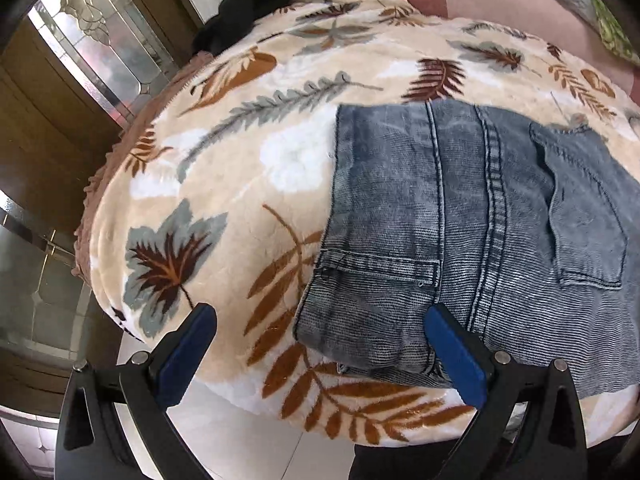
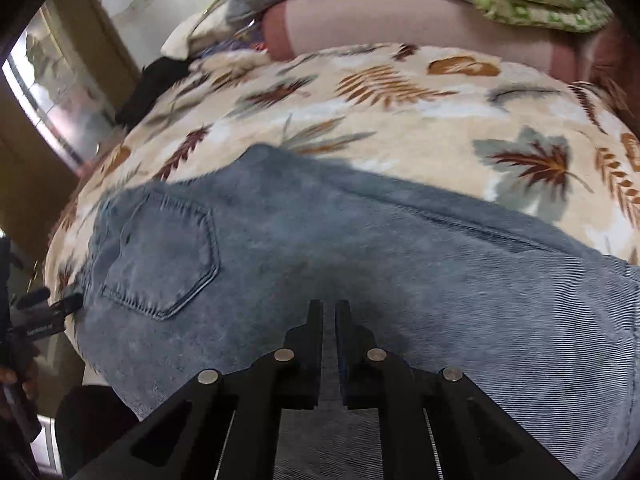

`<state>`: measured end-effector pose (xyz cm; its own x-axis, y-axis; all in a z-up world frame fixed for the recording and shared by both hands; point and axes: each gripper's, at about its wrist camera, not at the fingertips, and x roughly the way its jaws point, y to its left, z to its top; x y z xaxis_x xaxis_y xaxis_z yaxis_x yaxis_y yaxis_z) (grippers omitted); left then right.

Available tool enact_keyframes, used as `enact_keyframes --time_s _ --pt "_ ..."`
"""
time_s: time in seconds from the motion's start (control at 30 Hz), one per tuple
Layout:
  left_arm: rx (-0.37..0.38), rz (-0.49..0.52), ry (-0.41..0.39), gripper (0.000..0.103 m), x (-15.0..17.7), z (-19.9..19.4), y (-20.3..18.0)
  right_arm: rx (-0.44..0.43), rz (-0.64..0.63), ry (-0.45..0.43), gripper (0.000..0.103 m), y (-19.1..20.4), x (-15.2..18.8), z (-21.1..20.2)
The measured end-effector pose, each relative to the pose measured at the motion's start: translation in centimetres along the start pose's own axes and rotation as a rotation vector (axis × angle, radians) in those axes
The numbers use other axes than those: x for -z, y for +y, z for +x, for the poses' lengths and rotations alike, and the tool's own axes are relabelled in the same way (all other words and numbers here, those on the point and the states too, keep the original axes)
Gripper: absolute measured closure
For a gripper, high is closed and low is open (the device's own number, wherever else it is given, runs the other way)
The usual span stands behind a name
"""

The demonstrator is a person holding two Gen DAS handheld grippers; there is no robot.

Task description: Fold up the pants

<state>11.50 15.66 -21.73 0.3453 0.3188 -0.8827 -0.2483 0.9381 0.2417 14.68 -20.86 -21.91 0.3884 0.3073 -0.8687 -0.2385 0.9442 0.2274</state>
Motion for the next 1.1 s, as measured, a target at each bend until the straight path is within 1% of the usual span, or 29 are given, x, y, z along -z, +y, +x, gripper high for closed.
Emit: enact_keyframes --time_s 0.1,0.2,0.33,0.43,0.53,0.6,0.7,0.77,0.8,0.87,0.9,0.93,1.0,1.03,1.1 --pt "0.031 -0.024 0.002 0.000 0.1 0.6 0.4 0.004 0.001 0.035 0.095 0.0 0.3 0.9" --pt "0.060 -0.045 0.003 0.000 0.2 0.9 0.8 -0.002 -0.006 0.040 0.094 -0.2 0.5 1.1" --pt "0.066 -0.050 -0.003 0.000 0.3 1.0 0.8 -0.004 -0.009 0.048 0.096 -0.6 0.6 1.2" --pt "0.078 -0.072 0.015 0.000 0.3 1.2 1.0 0.010 0.016 0.055 0.096 -2.2 0.7 0.7" --pt "0.106 -0.098 0.024 0.000 0.5 1.5 1.4 -0.003 0.082 0.066 0.096 -4.5 0.8 0.2" --pt "0.113 -0.104 0.032 0.000 0.6 1.5 1.5 0.027 0.100 0.057 0.096 -5.5 1.0 -0.4" --pt "0.079 -0.094 0.052 0.000 0.5 0.9 1.2 0.063 0.135 0.025 0.096 -6.7 0.8 -1.4" --pt "0.033 -0.067 0.055 0.000 0.3 -0.2 0.3 0.066 0.156 -0.012 0.096 -7.1 0.3 -2.0" --pt "0.025 -0.053 0.037 0.000 0.2 -1.0 -0.1 0.056 0.165 -0.027 0.096 -7.1 0.0 -2.3" --pt "0.023 -0.006 -0.028 0.000 -0.1 -3.2 -1.5 0.029 0.166 -0.056 0.096 -6.7 -0.5 -2.7" --pt "0.039 0.017 -0.054 0.000 -0.2 -4.2 -2.2 0.021 0.156 -0.061 0.096 -6.3 -0.6 -2.6" --pt "0.071 0.046 -0.076 0.000 -0.4 -5.2 -3.4 0.015 0.141 -0.060 0.096 -5.8 -0.7 -2.4" --pt "0.110 0.094 -0.093 0.000 -0.6 -6.3 -5.8 0.019 0.094 -0.042 0.096 -4.3 -0.6 -1.8" --pt "0.121 0.115 -0.095 0.000 -0.7 -6.4 -6.7 0.023 0.070 -0.035 0.096 -3.6 -0.6 -1.4" --pt "0.145 0.193 -0.080 0.000 -0.3 -6.0 -10.2 0.035 0.030 -0.010 0.096 -2.6 -0.4 -0.6"
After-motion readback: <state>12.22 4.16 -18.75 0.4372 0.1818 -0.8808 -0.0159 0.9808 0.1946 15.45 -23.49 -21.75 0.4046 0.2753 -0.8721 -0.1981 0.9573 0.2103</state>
